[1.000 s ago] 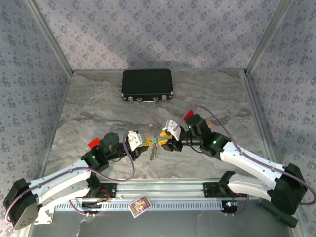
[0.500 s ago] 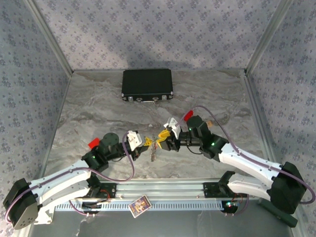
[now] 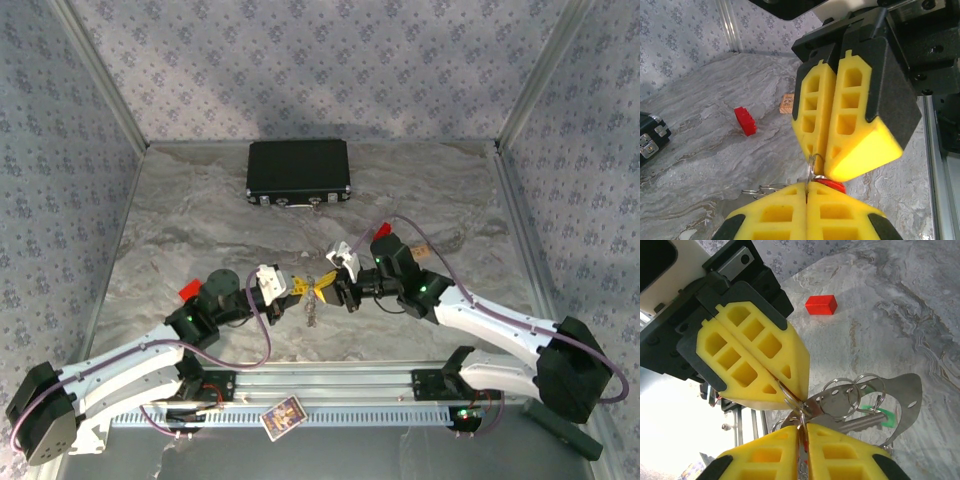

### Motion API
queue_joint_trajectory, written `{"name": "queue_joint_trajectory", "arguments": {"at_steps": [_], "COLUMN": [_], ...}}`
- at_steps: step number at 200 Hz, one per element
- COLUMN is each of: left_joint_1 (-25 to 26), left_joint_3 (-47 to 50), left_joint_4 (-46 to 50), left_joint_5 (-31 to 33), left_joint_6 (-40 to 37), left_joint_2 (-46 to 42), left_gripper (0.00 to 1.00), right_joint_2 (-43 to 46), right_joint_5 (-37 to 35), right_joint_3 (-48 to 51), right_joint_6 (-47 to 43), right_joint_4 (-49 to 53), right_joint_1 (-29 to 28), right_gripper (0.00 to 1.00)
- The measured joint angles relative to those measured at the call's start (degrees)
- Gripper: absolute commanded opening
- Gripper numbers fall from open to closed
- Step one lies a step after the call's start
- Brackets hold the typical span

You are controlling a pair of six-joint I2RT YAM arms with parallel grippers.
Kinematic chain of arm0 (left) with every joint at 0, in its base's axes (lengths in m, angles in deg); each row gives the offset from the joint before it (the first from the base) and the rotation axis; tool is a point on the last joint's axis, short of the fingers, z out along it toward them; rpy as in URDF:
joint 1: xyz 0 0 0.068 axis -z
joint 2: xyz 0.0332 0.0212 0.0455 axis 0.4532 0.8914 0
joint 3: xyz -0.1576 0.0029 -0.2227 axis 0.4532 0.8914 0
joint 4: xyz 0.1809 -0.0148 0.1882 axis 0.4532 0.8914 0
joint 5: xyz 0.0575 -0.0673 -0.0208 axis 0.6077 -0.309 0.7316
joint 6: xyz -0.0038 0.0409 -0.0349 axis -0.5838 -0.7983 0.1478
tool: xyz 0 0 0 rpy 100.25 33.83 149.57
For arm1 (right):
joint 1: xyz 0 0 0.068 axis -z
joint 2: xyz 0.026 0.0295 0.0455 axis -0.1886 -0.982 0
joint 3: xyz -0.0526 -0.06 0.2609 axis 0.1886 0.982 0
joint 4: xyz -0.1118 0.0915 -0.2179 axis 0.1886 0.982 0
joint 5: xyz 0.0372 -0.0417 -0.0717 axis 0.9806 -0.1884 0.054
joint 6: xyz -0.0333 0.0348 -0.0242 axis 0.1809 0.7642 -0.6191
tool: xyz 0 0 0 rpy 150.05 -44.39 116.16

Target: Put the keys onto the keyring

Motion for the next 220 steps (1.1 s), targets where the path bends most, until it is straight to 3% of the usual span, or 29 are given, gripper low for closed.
{"name": "queue_joint_trajectory", "arguments": {"at_steps": [35,122,142,157,182,220], "left_joint_1": [0.0,-0.1,-0.1,0.0,0.0,0.0], "left_joint_3": [0.0,0.1,0.1,0.1,0.1,1.5], "left_joint_4": [0.0,0.3,0.2,-0.1,-0.8,-3.6], "left_joint_5": [0.0,-1.1,-1.1,-1.3,-1.3,-1.3], "left_joint_6": [0.0,0.0,0.0,0.0,0.2,2.0], "left_joint_2": [0.0,0.1,0.1,0.1,0.0,0.0], "left_gripper": [0.0,0.0,0.0,0.0,0.0,0.0], "right_joint_2": [0.0,-4.0,-3.9,-3.0,1.4,6.2], "right_joint_5": [0.7,4.5,4.7,4.0,0.9,-2.6], "right_joint_3": [0.0,-0.7,-1.3,-1.5,-1.2,1.0], "right_joint_6": [-0.1,-0.1,-0.6,-1.5,-5.4,-15.0], "right_joint_4": [-0.1,0.3,1.9,3.0,3.7,1.6], "right_joint_1": [0.3,1.8,1.8,1.9,1.7,0.1], "right_gripper": [0.0,0.0,0.25,0.35,0.41,0.41]}}
